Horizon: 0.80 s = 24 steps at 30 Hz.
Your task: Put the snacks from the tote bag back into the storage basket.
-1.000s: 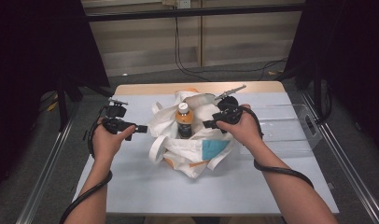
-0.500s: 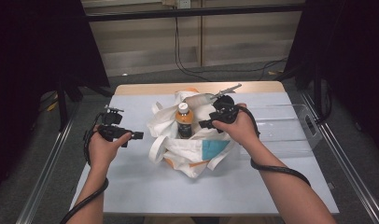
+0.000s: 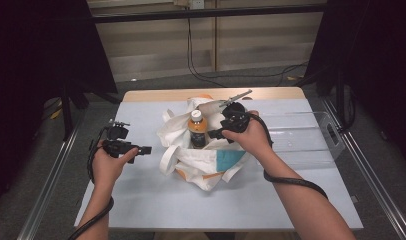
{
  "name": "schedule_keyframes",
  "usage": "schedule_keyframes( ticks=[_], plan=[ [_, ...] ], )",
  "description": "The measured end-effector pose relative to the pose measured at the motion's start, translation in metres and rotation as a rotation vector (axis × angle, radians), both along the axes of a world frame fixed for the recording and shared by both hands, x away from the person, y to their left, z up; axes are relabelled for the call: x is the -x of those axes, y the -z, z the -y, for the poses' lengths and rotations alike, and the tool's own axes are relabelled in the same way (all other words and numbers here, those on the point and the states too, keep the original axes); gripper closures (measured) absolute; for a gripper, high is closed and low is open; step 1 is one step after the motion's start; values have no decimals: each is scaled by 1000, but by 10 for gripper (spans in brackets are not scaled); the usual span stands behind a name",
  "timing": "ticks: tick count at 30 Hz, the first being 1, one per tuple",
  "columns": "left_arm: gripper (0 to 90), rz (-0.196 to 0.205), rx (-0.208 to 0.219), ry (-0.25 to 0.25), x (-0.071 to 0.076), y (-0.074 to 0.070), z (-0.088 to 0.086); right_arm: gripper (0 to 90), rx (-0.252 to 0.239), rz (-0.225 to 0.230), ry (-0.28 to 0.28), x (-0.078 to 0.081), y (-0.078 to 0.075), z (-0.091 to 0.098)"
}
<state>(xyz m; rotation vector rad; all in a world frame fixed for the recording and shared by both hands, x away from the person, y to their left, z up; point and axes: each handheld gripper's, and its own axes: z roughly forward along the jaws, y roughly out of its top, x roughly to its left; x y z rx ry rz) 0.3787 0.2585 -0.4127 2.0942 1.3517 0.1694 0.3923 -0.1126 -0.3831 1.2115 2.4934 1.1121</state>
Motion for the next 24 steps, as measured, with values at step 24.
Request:
schedule_keyframes(
  ticks=[24],
  plan=[
    [75,19,23,12,6,6,4,250,11,5,-15,-2,1,-10]
  ],
)
